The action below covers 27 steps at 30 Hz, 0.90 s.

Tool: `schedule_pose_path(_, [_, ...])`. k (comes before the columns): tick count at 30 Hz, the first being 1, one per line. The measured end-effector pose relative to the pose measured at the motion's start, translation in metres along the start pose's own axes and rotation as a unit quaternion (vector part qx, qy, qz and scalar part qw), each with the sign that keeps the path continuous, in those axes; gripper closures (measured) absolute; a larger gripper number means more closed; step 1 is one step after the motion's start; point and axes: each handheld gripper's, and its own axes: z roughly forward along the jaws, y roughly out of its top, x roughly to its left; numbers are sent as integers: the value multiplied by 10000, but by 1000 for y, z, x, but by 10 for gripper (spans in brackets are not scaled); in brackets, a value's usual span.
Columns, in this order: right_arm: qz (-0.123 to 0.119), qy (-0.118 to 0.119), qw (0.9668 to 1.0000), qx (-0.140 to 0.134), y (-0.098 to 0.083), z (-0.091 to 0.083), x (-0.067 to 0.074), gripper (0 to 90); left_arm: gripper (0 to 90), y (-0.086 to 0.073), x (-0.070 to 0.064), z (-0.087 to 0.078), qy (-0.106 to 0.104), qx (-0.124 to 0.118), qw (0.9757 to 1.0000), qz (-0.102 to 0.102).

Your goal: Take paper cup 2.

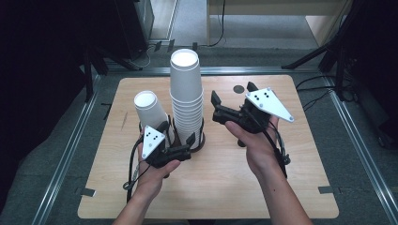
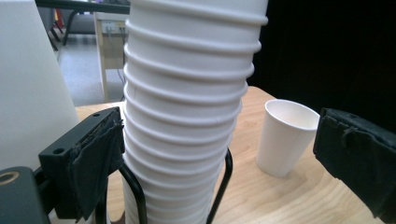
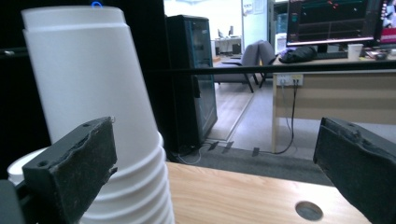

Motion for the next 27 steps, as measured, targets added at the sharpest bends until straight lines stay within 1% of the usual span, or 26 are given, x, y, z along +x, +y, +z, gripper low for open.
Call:
schedule_pose_path(2, [-27, 115, 9999, -2, 4, 3, 8, 0, 23, 3, 1, 2, 31, -35, 10000, 22])
schedule_pose_path(4, [-43, 142, 9999, -11, 5, 3, 10, 0, 23, 5, 1, 5, 72, -24, 10000, 41])
schedule_pose_path(5, [-42, 199, 9998, -16, 7, 4, 12, 0, 23, 6, 1, 6, 91, -40, 9999, 40])
schedule_pose_path(10, [-85, 331, 9994, -4, 11, 8, 20, 0, 23, 10, -1, 14, 99, -51, 9999, 79])
schedule_pose_path(12, [-109, 418, 9991, 36, 12, 13, 24, 0, 24, 14, -2, 20, 148, -64, 9998, 93])
schedule_pose_path(13, [-109, 418, 9991, 36, 12, 13, 24, 0, 24, 14, -2, 20, 148, -64, 9998, 93])
schedule_pose_path(16, [-101, 540, 9984, 106, 13, 20, 29, 0, 23, 16, -2, 25, 213, -79, 9996, 160])
schedule_pose_path(18, [-194, 634, 9977, 140, 12, 24, 33, 0, 23, 17, -2, 28, 246, -104, 9995, 138])
schedule_pose_path(20, [-252, 749, 9967, 163, 12, 28, 37, 0, 24, 17, -2, 31, 288, -123, 9993, 187])
schedule_pose_path(22, [-321, 790, 9962, 173, 10, 32, 41, 0, 24, 18, -1, 35, 321, -112, 9992, 218])
schedule_pose_path(24, [-322, 833, 9957, 230, 9, 38, 44, 0, 28, 18, -1, 38, 407, -149, 9988, 239])
schedule_pose_path(27, [-349, 885, 9951, 281, 8, 43, 46, 0, 37, 18, -1, 40, 449, -175, 9984, 291])
